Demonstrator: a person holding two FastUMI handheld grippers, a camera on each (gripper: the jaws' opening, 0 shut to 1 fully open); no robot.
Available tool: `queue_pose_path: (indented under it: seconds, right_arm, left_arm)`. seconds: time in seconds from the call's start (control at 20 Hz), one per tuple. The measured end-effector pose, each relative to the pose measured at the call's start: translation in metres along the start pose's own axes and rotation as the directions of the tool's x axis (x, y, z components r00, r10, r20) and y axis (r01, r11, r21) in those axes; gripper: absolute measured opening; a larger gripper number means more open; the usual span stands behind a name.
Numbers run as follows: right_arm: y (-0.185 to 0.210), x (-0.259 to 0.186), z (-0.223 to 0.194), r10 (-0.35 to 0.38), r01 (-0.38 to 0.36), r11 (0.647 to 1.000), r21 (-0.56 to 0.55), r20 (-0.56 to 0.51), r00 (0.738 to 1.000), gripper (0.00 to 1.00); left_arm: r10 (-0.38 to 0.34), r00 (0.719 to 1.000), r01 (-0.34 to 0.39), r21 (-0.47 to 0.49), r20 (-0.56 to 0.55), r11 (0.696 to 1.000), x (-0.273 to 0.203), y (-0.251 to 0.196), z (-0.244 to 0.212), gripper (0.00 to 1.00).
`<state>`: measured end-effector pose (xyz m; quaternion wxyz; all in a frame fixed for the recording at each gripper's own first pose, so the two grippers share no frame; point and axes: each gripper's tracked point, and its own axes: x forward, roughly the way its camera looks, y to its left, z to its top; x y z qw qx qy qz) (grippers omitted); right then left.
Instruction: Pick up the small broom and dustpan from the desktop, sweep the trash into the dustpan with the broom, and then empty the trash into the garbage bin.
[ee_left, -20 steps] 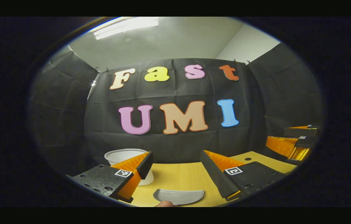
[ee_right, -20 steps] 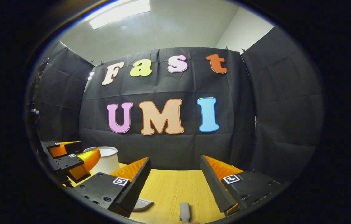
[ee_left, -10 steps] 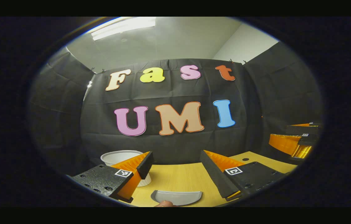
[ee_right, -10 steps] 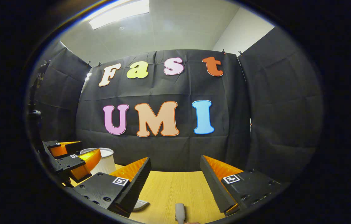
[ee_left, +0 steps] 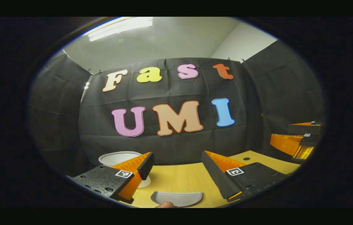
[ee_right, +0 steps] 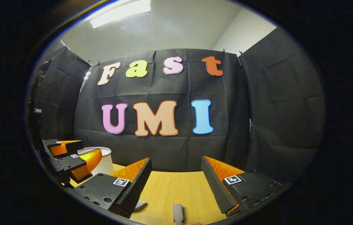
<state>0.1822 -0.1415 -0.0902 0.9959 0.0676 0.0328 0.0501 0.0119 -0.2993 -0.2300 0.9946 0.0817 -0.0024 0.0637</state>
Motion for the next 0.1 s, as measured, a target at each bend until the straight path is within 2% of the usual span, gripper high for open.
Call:
queue_pose_path:
  seconds: [0.1]
  right_arm:
    - [-0.0007, 0.0004, 0.001, -0.002, 0.002, 1.0, -0.002, 0.002, 1.0, 0.93]
  left_arm:
    - [0.001, 1.0, -0.001, 0.0, 0.003, 1.0, 0.0002, -0.0005, 0.0014, 0.93]
